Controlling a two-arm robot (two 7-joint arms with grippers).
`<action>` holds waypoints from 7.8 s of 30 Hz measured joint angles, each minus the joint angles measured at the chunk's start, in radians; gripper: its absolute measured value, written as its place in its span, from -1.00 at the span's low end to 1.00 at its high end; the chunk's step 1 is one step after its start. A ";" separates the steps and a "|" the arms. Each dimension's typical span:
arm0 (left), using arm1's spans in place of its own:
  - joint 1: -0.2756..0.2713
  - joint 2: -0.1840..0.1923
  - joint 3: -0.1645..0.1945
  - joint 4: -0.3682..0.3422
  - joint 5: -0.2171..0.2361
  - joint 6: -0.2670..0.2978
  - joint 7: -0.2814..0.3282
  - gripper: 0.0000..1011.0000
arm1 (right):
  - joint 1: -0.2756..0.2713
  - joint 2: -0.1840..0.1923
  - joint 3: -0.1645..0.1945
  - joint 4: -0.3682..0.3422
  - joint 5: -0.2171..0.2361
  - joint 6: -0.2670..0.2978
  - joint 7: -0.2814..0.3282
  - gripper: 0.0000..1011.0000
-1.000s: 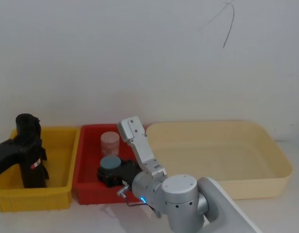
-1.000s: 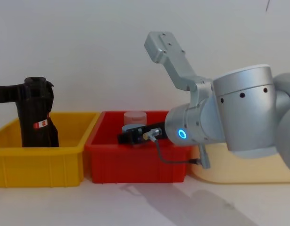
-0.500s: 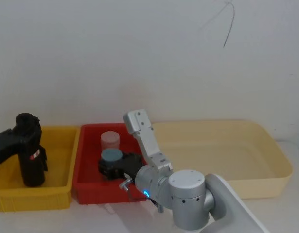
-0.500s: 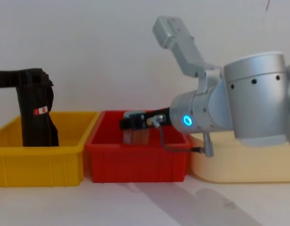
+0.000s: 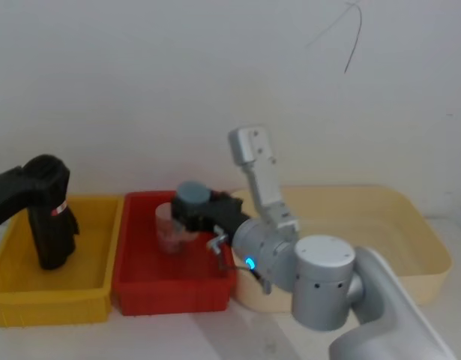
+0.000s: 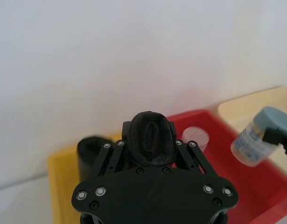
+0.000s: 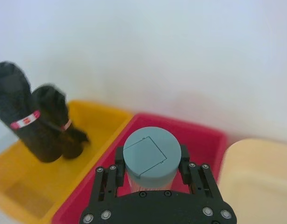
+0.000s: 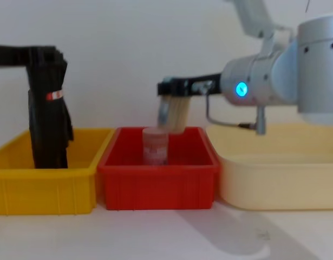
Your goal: Pick up the garbage bag with the one hand and transfer it to the other hand.
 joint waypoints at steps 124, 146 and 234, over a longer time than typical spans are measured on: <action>-0.536 -0.362 0.259 0.901 -0.081 -0.339 -0.511 -0.24 | -0.082 0.125 0.007 -0.015 -0.116 -0.260 0.060 0.98; -0.536 -0.362 0.259 0.901 -0.081 -0.339 -0.511 -0.24 | 0.005 0.067 -0.018 0.105 -0.181 -0.263 0.018 0.98; -0.536 -0.362 0.259 0.901 -0.081 -0.339 -0.511 0.98 | 0.134 -0.021 0.020 0.314 -0.239 -0.310 -0.068 0.06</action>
